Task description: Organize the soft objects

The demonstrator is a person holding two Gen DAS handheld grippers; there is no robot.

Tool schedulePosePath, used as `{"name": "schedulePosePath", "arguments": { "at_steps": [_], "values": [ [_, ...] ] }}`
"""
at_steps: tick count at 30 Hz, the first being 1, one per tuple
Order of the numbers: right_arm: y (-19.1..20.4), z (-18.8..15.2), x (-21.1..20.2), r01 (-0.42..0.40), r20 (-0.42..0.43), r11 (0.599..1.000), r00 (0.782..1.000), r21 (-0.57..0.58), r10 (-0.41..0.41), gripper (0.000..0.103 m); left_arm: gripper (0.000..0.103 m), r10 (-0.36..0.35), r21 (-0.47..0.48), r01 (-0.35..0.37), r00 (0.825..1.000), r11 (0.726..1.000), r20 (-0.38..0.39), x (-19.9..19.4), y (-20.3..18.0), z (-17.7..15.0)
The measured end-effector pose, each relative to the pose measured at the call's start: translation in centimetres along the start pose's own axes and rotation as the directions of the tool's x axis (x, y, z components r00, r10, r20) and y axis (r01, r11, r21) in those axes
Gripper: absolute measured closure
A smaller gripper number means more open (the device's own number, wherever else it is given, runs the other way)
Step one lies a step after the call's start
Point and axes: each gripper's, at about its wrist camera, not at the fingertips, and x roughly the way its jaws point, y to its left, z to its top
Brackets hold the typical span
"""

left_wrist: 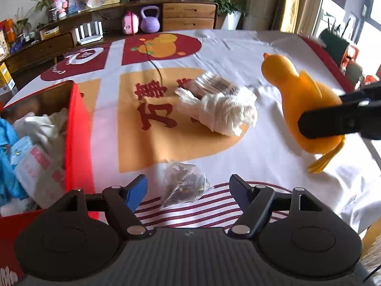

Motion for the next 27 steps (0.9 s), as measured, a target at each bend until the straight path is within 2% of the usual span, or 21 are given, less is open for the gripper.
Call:
{"name": "schedulePosePath", "arguments": {
  "at_steps": [2,4,5,9,13,17,27],
  "values": [
    [-0.3,-0.1,0.2,-0.001,-0.007,1.0,1.0,0.004,0.001,0.081,0.029,0.01,0.01,-0.01,1.0,1.0,-0.002,0.5,-0.1,-0.1],
    [-0.6,-0.2,0.4,-0.002,-0.01,1.0,1.0,0.007,0.002,0.081,0.045,0.012,0.015,-0.012,1.0,1.0,-0.01,0.9,-0.2,-0.2],
    [-0.7,-0.2,0.5,-0.002,-0.011,1.0,1.0,0.008,0.002,0.081,0.047,0.021,0.019,-0.021,1.0,1.0,-0.01,1.1,-0.3,-0.2],
    [-0.9,-0.4,0.5,-0.003,-0.015,1.0,1.0,0.016,0.003,0.081,0.068,0.064,0.042,-0.064,0.998,0.997,0.013,0.9,-0.4,-0.4],
    [-0.8,-0.5,0.5,-0.003,-0.016,1.0,1.0,0.019,0.004,0.081,0.08,0.063,0.039,-0.064,0.998,0.997,0.03,0.5,-0.2,-0.3],
    [-0.4,-0.5,0.2,-0.002,-0.014,1.0,1.0,0.014,0.002,0.081,0.084,0.071,0.033,-0.073,0.996,0.997,0.048,-0.3,-0.2,-0.2],
    [1.2,-0.1,-1.3,-0.007,0.004,1.0,1.0,-0.018,0.007,0.081,0.084,0.057,-0.102,-0.048,0.995,0.994,0.084,-4.4,2.4,0.7]
  ]
}}
